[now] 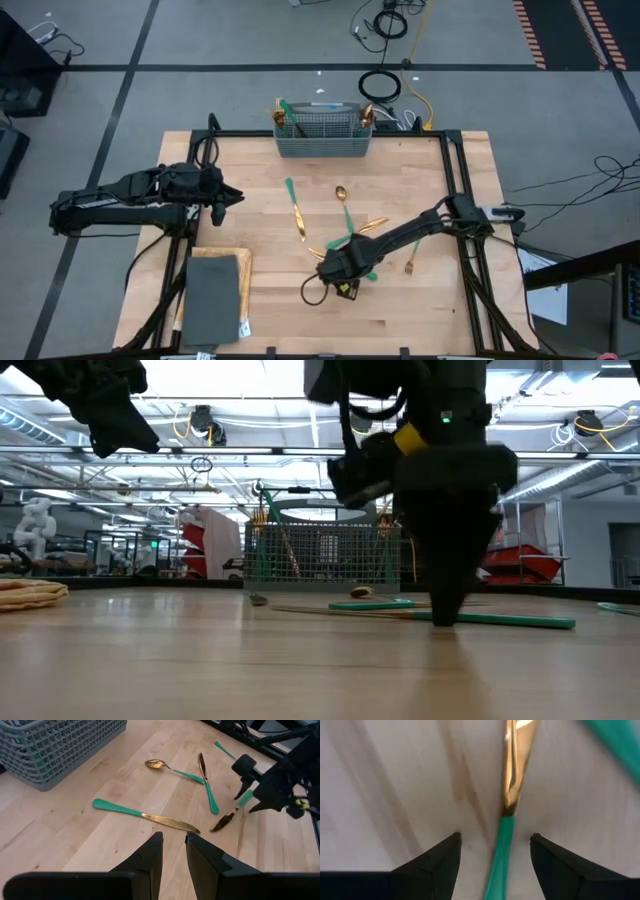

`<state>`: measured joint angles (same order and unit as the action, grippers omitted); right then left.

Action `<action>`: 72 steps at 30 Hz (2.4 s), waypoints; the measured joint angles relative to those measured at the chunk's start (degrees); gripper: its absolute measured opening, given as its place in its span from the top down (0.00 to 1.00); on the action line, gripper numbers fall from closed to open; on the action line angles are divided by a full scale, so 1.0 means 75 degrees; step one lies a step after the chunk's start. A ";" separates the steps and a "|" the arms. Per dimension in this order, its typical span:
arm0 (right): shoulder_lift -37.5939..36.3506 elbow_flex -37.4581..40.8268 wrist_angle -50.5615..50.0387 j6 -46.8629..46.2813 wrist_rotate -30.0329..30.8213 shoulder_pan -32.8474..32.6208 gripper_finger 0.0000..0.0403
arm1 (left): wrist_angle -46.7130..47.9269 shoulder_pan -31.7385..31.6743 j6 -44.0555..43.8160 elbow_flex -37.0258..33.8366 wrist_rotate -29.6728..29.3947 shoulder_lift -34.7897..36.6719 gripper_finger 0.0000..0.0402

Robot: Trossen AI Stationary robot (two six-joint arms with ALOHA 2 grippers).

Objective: Sort silverware
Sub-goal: Put the bottom green knife into the silverware basket

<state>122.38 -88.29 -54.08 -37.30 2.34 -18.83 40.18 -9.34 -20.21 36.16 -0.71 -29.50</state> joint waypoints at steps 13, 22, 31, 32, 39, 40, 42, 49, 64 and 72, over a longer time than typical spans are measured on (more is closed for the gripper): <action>-0.0157 0.1387 0.1769 0.0250 -0.0211 0.0332 0.47 | -0.0012 -0.0003 0.0006 0.0000 -0.0339 0.0003 0.78; -0.0160 0.1402 0.1837 0.0474 -0.0973 0.0973 0.72 | -0.0021 -0.0003 0.0009 0.0000 -0.0600 0.0003 0.78; -0.0160 0.1414 0.2321 0.0611 -0.0658 0.0908 0.99 | -0.0020 -0.0002 -0.0036 0.0000 -0.0595 0.0003 0.78; -0.0160 0.1394 0.2313 0.0609 -0.0720 0.0909 0.99 | -0.0020 -0.0003 -0.0038 0.0000 -0.0595 0.0003 0.78; -0.0523 0.1129 0.2157 0.0269 -0.0521 0.0754 1.00 | -0.0023 -0.0003 -0.0044 0.0000 -0.0589 0.0003 0.78; -0.0603 0.1132 0.2136 0.0194 -0.0448 0.0750 1.00 | -0.0020 -0.0003 -0.0044 0.0000 -0.0586 0.0003 0.78; -0.0782 0.1154 0.2127 0.0025 -0.0349 0.0743 1.00 | -0.0020 -0.0003 -0.0044 0.0000 -0.0585 0.0003 0.78; -0.1508 0.1119 0.1996 -0.0167 0.0167 0.0755 1.00 | -0.0020 -0.0002 -0.0044 0.0000 -0.0574 0.0003 0.78; -0.2058 -0.0742 -0.0476 0.1904 0.1657 0.2054 1.00 | -0.0017 -0.0001 -0.0037 0.0000 -0.0571 0.0002 0.78; -0.1511 -0.0906 -0.0367 0.3061 0.0346 0.2268 0.87 | -0.0015 0.0000 -0.0041 0.0000 -0.0571 0.0003 0.78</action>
<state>111.06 -95.09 -56.84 -14.34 4.94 -1.81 40.07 -9.35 -20.51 36.16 -4.99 -29.48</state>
